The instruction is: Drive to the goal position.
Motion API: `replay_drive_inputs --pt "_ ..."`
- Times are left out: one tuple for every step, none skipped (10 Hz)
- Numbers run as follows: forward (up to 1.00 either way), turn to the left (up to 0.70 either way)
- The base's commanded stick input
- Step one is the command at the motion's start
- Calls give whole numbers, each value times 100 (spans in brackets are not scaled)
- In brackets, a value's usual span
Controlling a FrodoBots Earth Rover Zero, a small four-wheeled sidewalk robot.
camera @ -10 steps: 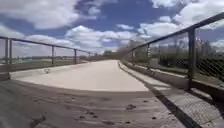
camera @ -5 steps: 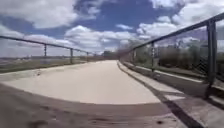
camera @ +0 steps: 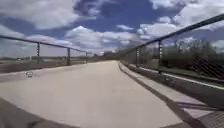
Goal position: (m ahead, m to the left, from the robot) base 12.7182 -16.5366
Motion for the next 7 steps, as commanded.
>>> replay_drive_inputs --pt "100 0" --pt "100 0" --pt "100 0" --pt "100 0" --pt "100 0" --pt "100 0" --pt "100 0"
